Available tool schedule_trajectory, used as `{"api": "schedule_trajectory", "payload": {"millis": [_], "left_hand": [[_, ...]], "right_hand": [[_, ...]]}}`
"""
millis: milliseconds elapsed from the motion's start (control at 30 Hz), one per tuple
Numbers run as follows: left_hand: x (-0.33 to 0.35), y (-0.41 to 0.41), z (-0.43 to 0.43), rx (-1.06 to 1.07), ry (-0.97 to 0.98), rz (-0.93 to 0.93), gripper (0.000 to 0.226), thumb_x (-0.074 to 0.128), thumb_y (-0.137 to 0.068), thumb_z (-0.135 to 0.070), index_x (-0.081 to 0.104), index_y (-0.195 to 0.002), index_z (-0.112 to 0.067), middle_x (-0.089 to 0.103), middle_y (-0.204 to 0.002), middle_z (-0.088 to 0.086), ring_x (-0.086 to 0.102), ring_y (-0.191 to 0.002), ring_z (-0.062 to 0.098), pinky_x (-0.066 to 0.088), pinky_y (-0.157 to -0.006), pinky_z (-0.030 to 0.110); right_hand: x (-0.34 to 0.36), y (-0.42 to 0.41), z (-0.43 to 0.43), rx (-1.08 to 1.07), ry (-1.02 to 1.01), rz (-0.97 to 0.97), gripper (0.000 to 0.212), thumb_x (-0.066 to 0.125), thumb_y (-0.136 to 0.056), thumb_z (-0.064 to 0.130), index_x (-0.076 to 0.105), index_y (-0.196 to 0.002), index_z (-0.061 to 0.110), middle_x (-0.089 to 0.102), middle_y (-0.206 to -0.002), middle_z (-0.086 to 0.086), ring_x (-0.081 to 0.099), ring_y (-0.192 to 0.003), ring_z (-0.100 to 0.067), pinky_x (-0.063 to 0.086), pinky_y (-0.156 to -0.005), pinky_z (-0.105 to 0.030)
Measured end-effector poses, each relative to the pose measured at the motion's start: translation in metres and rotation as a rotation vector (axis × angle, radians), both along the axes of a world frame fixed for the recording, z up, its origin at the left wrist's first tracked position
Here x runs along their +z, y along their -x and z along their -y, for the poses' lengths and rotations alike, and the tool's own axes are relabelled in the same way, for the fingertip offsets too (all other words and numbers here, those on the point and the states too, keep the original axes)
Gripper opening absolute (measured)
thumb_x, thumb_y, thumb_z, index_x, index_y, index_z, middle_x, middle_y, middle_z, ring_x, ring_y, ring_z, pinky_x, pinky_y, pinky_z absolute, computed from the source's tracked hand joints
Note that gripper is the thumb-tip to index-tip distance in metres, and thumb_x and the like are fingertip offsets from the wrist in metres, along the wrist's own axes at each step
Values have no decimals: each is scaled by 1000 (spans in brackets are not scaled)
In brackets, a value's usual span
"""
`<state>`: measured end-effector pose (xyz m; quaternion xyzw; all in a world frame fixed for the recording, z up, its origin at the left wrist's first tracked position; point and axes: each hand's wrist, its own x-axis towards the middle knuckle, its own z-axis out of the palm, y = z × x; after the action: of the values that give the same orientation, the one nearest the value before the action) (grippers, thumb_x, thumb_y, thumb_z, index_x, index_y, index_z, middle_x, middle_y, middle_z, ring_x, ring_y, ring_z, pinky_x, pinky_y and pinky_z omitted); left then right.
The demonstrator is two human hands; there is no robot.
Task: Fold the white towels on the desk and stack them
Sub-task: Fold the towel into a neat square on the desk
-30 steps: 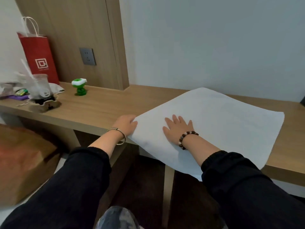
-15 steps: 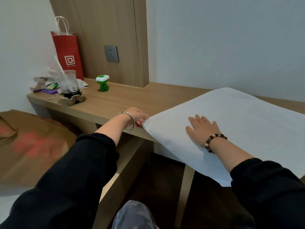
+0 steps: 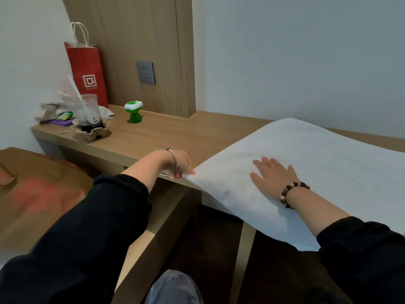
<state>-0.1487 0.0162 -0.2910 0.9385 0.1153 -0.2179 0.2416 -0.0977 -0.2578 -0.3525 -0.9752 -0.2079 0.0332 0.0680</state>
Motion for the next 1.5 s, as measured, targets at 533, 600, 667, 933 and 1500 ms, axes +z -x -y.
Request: {"api": "schedule_trajectory", "payload": {"millis": [533, 600, 667, 933, 1500], "left_hand": [[-58, -89, 135, -524, -407, 475, 51, 20, -101, -42, 13, -150, -29, 4, -159, -6, 2, -146, 17, 15, -115, 42], [-61, -91, 135, -479, -371, 443, 55, 18, -100, -45, 10, -151, -27, 2, -160, -3, 0, -146, 15, 13, -116, 42], [-61, -91, 134, -435, -309, 421, 57, 19, -100, -46, 9, -152, -24, 1, -160, -1, 0, -146, 14, 9, -118, 40], [-41, -63, 133, -202, -525, 524, 38, 31, -96, -40, 46, -122, -17, 48, -123, 6, 45, -117, 25, 38, -88, 36], [-58, -187, 121, -237, -429, 378, 59, 12, -97, -53, 3, -151, -33, -8, -159, -6, -7, -146, 16, 0, -117, 46]], "right_hand": [[17, -24, 62, -148, -121, 5, 42, 34, -98, 32, 46, -136, 20, 37, -147, -4, 30, -136, -25, 25, -109, -44], [7, -34, 77, -242, 38, -37, 54, 19, -99, 46, 17, -150, 29, 6, -160, 4, 5, -146, -19, 6, -114, -54], [3, -41, 84, -284, 67, -58, 57, 13, -97, 52, 7, -150, 33, -4, -160, 7, -3, -147, -18, 1, -113, -57], [2, -58, 63, -55, 132, -81, 58, 13, -96, 55, -2, -149, 40, -11, -159, 9, -9, -146, -20, 0, -112, -58], [-9, -131, 69, -115, 19, -5, 58, 16, -95, 53, 7, -150, 36, -3, -159, 10, -4, -146, -13, -2, -115, -49]]}}
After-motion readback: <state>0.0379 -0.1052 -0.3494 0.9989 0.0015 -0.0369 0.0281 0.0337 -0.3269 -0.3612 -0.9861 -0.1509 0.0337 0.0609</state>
